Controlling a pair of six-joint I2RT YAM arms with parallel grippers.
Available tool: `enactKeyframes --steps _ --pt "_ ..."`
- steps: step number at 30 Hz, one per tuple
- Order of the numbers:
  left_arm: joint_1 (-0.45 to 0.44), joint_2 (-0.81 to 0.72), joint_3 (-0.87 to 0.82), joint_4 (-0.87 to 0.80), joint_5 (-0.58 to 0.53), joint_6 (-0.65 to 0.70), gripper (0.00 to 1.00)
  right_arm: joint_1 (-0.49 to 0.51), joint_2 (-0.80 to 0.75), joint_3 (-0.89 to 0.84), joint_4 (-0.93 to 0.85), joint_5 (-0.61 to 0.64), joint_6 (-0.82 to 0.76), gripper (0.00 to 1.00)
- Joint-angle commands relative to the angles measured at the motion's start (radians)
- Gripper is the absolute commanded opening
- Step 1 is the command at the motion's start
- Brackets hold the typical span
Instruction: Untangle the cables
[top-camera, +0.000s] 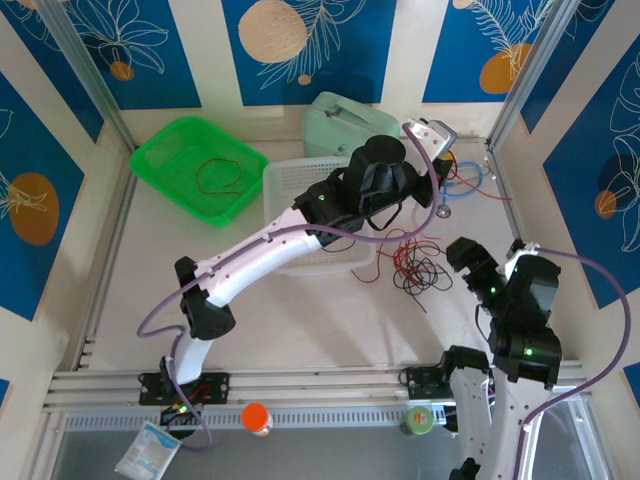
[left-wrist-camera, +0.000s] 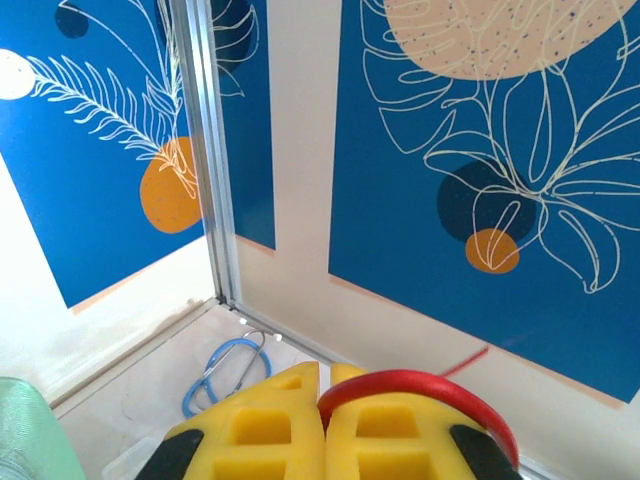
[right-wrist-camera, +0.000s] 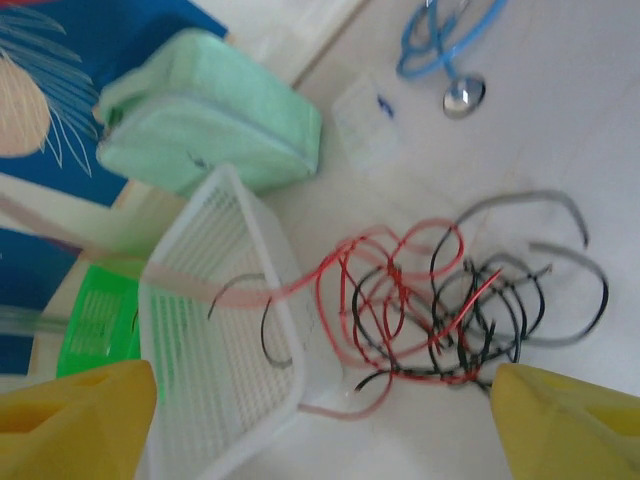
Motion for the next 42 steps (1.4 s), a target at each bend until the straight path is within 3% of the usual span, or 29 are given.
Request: enactKeyframes --steps 1,6,10,16,20,24,32,42 --pt "0.008 0.016 0.044 0.004 -0.027 0.006 0.0 0.012 -0.036 -0.057 -0.05 -0.109 0.04 0.85" --pt "0.008 0.015 0.067 0.008 -0.014 0.002 0.0 0.043 -0.041 -0.218 0.054 -0.173 0.106 0.8" --pt "0.008 -0.004 0.077 -0.005 -0.041 0.03 0.0 0.108 -0.025 -0.313 0.141 -0.145 0.145 0.75" --pt "0.028 -0.065 0.079 -0.072 -0.252 0.163 0.0 0.238 -0.018 -0.296 0.119 -0.026 0.133 0.74" --pt "0.099 -0.115 0.072 -0.122 -0.369 0.22 0.0 0.292 -0.018 -0.281 0.092 0.01 0.129 0.74" --pt "0.231 -0.183 0.014 -0.173 -0.411 0.186 0.0 0.331 -0.017 -0.27 0.082 0.007 0.127 0.74" --pt "0.564 -0.315 -0.215 -0.207 -0.353 -0.021 0.0 0.384 0.016 -0.196 0.028 0.022 0.095 0.76" --pt "0.919 -0.316 -0.459 -0.197 -0.26 -0.261 0.0 0.406 0.086 -0.128 -0.015 0.022 0.063 0.73"
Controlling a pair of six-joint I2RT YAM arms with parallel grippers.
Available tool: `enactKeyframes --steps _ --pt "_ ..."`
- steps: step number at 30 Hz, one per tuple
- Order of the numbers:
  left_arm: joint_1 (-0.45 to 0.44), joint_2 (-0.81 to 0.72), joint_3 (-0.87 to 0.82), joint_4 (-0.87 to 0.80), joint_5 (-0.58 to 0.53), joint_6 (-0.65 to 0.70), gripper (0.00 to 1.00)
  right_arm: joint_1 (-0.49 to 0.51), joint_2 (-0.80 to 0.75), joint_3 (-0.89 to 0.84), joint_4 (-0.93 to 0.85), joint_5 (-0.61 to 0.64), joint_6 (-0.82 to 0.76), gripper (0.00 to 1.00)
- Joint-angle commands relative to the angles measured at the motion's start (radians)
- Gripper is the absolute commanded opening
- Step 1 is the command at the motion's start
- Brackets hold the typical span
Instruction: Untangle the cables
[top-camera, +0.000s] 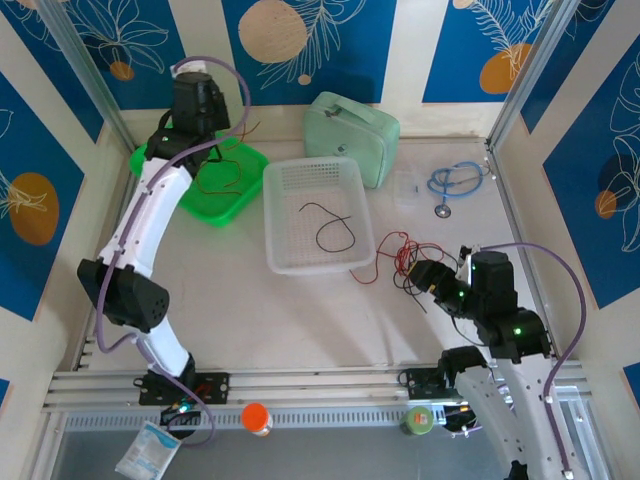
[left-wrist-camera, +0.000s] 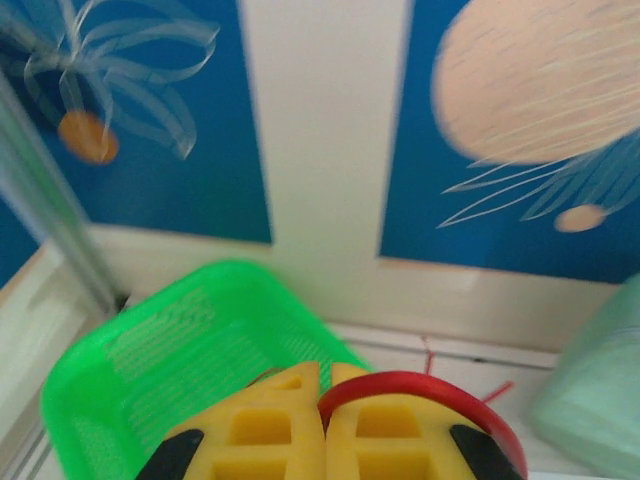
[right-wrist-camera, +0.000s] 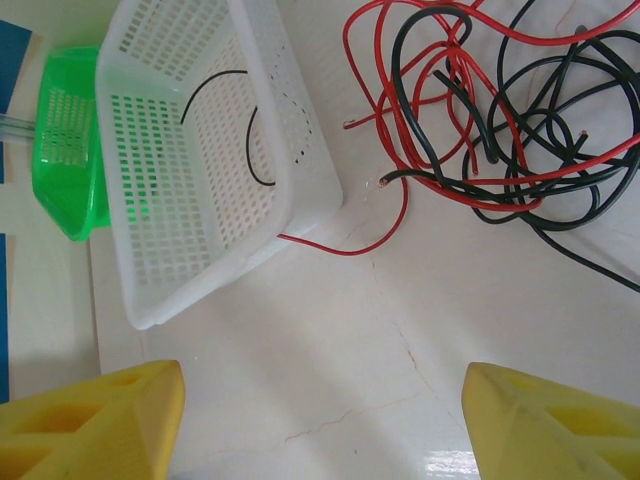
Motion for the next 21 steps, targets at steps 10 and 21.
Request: enactKeyframes --steps 10,21 --pt "0.216 0.156 -0.148 0.038 0.129 -0.282 0.0 0.033 0.082 0.04 -0.049 0.006 -0.029 0.69" --pt "0.218 0.327 -0.136 0.014 0.28 -0.364 0.46 0.057 0.122 0.051 -0.059 0.03 -0.022 0.69"
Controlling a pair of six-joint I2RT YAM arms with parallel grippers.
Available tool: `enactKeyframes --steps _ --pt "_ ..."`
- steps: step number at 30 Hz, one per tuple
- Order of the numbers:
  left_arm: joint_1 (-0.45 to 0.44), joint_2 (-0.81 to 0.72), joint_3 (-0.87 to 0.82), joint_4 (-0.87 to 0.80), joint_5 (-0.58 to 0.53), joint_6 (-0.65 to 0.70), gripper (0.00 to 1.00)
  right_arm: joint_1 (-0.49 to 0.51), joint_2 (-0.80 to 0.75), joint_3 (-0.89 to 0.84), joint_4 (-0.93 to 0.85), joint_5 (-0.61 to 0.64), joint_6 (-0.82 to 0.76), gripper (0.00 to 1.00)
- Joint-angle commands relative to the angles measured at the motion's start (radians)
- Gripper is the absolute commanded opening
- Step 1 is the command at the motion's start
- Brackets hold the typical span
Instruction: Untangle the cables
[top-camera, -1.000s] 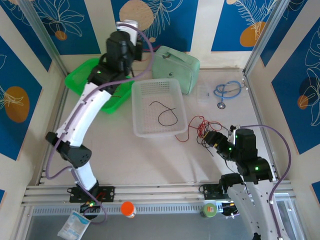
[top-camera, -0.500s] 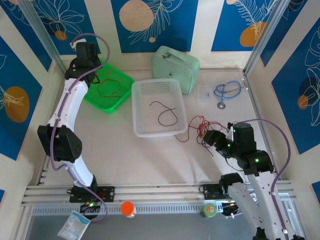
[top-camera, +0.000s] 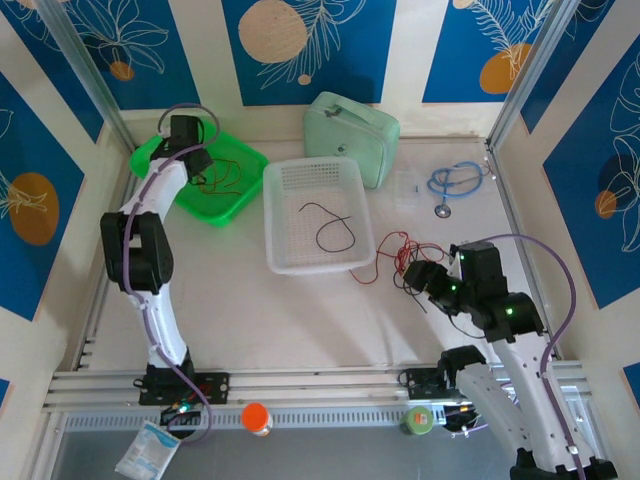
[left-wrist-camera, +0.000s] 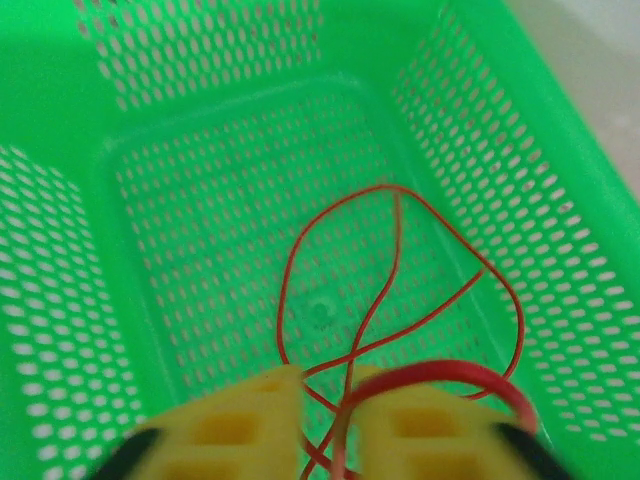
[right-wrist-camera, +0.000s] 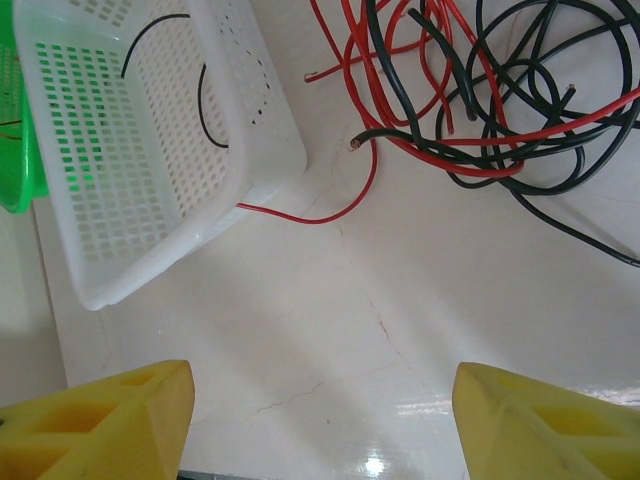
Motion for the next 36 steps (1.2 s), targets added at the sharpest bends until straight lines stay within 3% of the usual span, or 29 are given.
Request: enactKeyframes --steps 1,3,6,9,14,18,28,36 --pt "0.0 0.01 0.025 -0.018 0.088 -0.042 0.6 0.012 0.009 0.038 -0.03 0.016 -0.005 0.69" --pt "-0.003 -0.001 0.033 -0.051 0.092 -0.047 0.83 0.017 0.017 0.041 -0.027 0.021 -0.005 0.69" --pt "-0.006 -0.036 0.039 -0.102 0.077 -0.031 1.0 0.024 0.034 0.046 -0.023 0.028 -0.003 0.69" --pt "-0.006 -0.066 0.055 -0.164 0.062 -0.003 1.0 0.029 0.059 0.056 -0.018 0.042 -0.001 0.69" --pt "-0.002 -0.087 0.119 -0.255 0.209 0.042 1.0 0.039 0.137 0.091 -0.008 0.093 -0.003 0.66" --pt "0.026 -0.081 0.133 -0.311 0.223 0.009 0.95 0.053 0.202 0.109 0.024 0.092 -0.008 0.64" --pt "0.071 -0.141 -0.005 -0.211 0.32 -0.047 0.87 0.078 0.268 0.138 0.025 0.182 -0.02 0.63" --pt "-0.006 -0.267 -0.074 -0.194 0.376 -0.032 0.87 0.068 0.426 0.199 0.096 0.33 -0.063 0.54"
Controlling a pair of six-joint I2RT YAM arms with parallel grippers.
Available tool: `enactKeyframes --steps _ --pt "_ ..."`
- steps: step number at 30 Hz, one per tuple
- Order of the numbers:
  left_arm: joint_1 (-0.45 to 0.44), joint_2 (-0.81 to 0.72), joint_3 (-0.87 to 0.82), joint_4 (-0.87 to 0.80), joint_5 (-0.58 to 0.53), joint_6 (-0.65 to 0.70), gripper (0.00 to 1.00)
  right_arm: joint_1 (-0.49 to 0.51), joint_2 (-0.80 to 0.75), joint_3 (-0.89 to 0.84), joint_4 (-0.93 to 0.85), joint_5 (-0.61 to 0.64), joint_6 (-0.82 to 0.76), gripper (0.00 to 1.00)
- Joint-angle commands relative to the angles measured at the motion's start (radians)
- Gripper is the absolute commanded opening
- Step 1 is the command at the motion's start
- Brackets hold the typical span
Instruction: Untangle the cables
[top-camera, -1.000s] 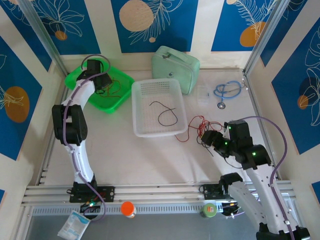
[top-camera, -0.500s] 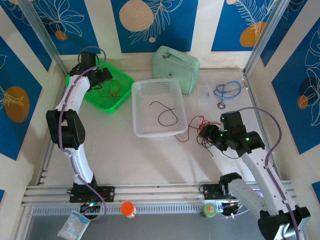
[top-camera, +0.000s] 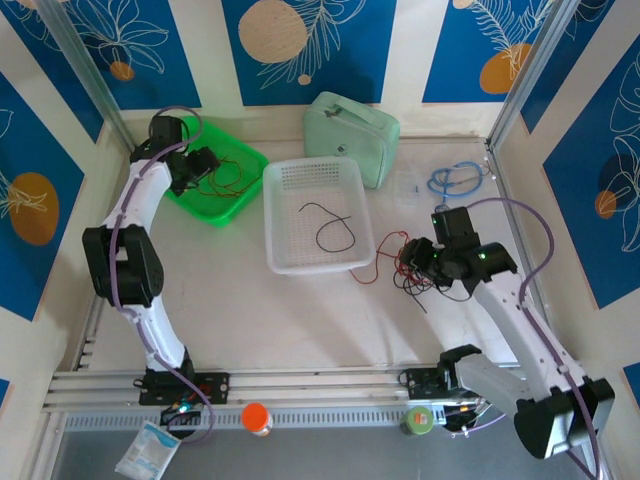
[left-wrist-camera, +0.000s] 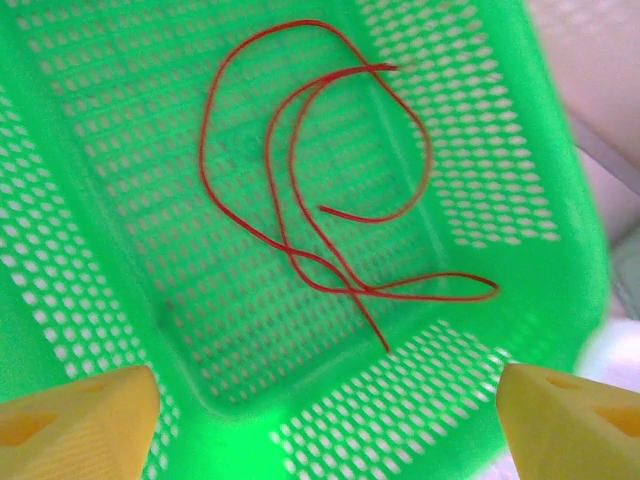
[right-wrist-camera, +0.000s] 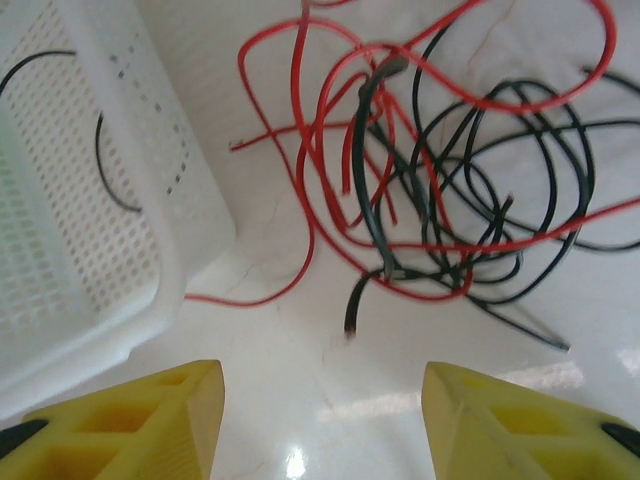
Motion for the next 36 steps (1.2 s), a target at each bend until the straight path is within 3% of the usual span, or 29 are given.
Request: enactKeyframes --steps 1,13,17,21,31,36 --pt "-0.055 -0.115 -0.037 0.02 0.049 0.015 0.87 -0.012 0.061 0.047 0.047 0.115 -0.038 0.54" --pt "-0.265 -0.314 -0.129 -0.041 0.015 0.075 0.88 -0.075 0.244 0.051 0.169 0.076 -0.066 0.46" --pt "-0.325 -0.344 -0.116 -0.065 -0.006 0.085 0.88 -0.075 0.242 0.039 0.183 0.068 -0.052 0.26" --pt "-0.39 -0.361 -0.105 -0.085 -0.018 0.091 0.88 -0.078 0.205 0.061 0.162 0.076 -0.057 0.0" --pt "-0.628 -0.299 -0.083 -0.038 0.04 0.119 0.88 -0.139 -0.012 0.352 -0.065 0.064 -0.173 0.0" --pt "-0.76 -0.178 0.006 0.036 0.111 0.104 0.87 -0.189 -0.032 0.503 -0.144 -0.076 -0.23 0.0"
